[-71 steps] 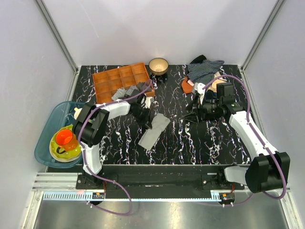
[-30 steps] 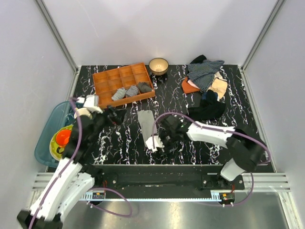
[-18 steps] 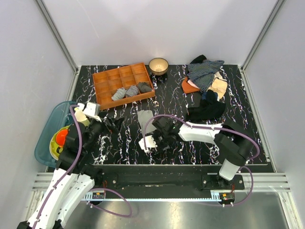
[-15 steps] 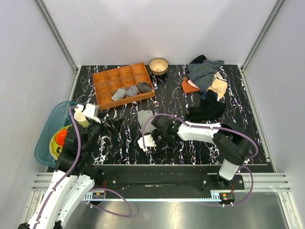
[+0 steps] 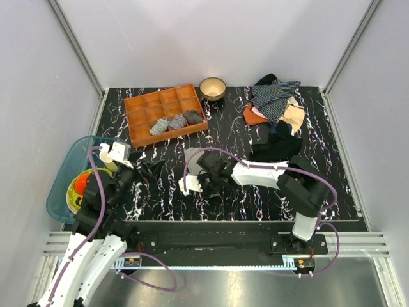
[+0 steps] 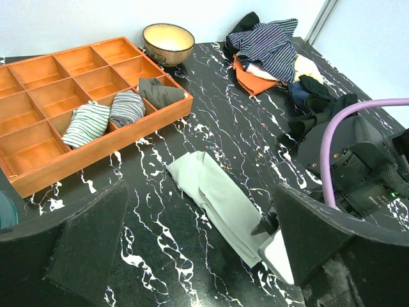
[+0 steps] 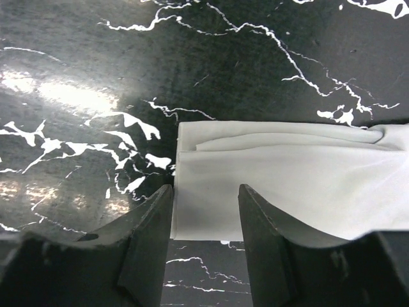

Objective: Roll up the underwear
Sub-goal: Roll the underwear to the center of the board.

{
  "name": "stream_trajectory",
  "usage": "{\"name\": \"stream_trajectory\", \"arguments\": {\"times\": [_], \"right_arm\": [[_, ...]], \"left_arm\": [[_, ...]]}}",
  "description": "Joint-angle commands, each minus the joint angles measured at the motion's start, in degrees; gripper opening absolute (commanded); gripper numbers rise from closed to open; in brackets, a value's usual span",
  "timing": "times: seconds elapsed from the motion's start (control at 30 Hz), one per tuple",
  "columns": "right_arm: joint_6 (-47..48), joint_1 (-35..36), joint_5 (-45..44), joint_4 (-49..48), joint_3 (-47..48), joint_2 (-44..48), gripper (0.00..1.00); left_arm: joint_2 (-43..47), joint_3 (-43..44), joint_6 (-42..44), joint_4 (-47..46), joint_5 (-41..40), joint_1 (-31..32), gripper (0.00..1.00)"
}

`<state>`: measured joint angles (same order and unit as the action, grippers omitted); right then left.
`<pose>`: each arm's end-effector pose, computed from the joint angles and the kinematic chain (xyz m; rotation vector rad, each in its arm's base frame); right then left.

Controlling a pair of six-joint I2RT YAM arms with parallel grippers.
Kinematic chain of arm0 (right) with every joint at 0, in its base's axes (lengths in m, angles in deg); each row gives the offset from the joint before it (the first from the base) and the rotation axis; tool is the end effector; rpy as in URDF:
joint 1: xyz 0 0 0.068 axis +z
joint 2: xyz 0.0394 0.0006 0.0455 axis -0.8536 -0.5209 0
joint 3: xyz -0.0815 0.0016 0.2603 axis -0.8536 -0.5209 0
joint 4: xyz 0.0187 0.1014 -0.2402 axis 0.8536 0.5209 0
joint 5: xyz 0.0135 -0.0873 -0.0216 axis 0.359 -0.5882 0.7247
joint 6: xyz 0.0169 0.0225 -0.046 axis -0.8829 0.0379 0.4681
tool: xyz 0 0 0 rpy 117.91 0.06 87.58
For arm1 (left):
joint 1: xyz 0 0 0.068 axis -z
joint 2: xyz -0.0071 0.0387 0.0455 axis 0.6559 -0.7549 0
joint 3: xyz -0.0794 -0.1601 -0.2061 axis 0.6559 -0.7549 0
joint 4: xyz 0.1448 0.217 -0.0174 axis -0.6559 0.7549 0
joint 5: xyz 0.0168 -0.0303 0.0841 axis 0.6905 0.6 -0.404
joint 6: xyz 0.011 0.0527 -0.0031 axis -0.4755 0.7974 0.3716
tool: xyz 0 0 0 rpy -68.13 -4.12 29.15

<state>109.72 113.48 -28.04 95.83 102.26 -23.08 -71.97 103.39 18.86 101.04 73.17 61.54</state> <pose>0.1956 0.2985 0.1562 -2.1833 1.3985 0.4384 0.0977 -0.0413 0.3164 0.2291 1.6409 -0.5274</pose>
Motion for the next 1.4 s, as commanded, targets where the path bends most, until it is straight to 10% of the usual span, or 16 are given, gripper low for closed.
{"name": "stream_trajectory", "arguments": {"times": [0.0,0.37,0.67,1.2,1.37], "right_arm": [[-1.3,0.6,-7.0,3.5,-0.4,-4.7,0.49],[-0.2,0.5,-5.0,7.4,-0.5,-6.0,0.20],[0.6,-0.6,5.2,16.4,2.0,-4.8,0.01],[3.1,-10.0,19.4,37.2,16.1,-9.7,0.00],[5.3,-12.8,22.0,44.3,22.5,-14.8,0.00]], "left_arm": [[0.9,0.0,0.8,-2.0,1.1,-0.2,0.99],[2.9,-0.4,-0.4,-2.0,-0.2,-0.2,0.99],[5.9,-2.2,2.1,-3.3,22.9,-0.2,0.92],[5.2,-4.6,1.0,-12.0,43.2,2.2,0.84],[-3.8,-0.5,9.4,-6.3,31.9,18.4,0.83]]}}
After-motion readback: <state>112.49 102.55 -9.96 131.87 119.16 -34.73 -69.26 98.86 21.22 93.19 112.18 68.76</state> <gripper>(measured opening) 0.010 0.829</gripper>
